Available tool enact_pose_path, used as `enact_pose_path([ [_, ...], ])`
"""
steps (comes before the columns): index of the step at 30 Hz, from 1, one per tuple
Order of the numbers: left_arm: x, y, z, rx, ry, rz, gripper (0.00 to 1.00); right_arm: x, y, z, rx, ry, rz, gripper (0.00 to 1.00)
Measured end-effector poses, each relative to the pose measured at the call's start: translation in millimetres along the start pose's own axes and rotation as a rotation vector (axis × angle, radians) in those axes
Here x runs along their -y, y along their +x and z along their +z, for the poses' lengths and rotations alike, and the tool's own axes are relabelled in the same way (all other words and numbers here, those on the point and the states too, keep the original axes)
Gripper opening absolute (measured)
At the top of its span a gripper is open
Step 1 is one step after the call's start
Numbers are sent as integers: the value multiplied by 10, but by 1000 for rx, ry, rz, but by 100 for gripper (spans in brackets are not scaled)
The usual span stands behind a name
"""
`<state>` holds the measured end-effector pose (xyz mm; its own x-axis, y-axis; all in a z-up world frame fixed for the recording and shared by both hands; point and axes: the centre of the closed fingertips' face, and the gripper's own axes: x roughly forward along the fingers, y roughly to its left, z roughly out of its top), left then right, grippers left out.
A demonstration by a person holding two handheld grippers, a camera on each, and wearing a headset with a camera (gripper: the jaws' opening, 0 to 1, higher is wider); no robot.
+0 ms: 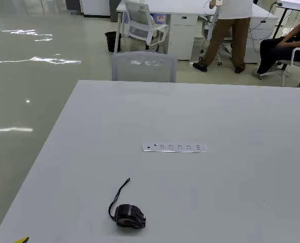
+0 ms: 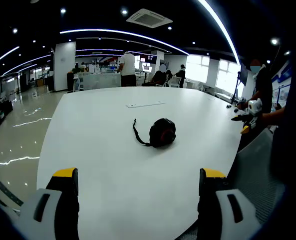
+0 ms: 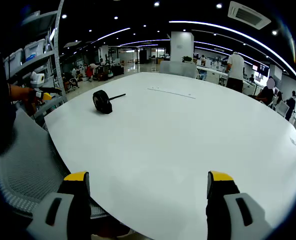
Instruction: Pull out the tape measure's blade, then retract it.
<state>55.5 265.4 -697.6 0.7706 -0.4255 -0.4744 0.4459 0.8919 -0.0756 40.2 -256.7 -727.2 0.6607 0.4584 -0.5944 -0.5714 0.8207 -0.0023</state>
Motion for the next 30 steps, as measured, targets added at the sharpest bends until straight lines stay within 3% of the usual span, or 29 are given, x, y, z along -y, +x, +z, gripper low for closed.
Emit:
enact_pose_path([
  [18,-2,-37,32,1,7,2,99,53,-39,-35,2,4,-6,100],
  [23,-8,-21,-25,-3,8,-1,99,18,-69,-6,4,5,-9,100],
  [30,12,-25,-19,-6,10,-7,99,15,-76,-5,2,3,-8,100],
])
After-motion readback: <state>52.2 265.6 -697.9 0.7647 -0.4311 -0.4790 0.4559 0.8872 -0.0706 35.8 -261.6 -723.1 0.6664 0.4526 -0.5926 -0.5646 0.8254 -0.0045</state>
